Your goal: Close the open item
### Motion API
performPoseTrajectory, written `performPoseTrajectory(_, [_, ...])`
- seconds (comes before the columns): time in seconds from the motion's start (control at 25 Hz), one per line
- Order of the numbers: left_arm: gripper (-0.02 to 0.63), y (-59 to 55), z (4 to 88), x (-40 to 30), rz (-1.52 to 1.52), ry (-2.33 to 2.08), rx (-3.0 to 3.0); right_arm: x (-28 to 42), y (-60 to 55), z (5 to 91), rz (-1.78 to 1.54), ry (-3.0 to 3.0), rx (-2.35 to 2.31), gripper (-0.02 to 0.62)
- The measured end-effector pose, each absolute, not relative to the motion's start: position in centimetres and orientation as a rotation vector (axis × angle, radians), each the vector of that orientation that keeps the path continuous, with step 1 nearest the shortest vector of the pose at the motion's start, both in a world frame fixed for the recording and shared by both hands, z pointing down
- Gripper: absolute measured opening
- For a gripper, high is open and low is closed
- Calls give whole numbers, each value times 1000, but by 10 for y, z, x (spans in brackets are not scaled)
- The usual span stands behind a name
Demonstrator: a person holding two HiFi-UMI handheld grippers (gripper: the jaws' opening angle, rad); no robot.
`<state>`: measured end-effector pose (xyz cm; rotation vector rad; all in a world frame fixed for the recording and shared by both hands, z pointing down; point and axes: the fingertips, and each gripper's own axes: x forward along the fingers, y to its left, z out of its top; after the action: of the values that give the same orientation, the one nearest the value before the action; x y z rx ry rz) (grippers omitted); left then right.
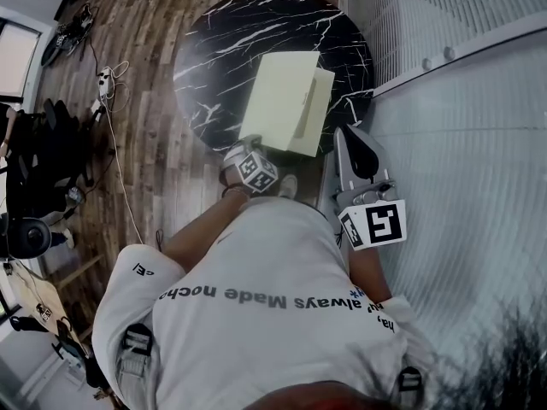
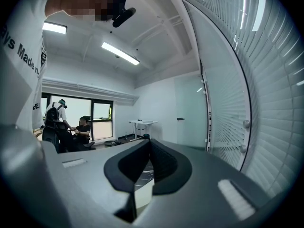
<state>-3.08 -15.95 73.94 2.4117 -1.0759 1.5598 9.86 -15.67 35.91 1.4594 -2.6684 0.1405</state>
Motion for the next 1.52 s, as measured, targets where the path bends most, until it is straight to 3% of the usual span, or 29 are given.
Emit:
performPoseTrajectory(0.88, [64, -152, 788, 22, 1946, -694, 2392, 133, -171, 403, 234, -2544, 1536, 2])
performPoseTrajectory(1.52, [66, -152, 799, 28, 2151, -549, 2345, 147, -280, 670, 465, -2066, 1276, 2])
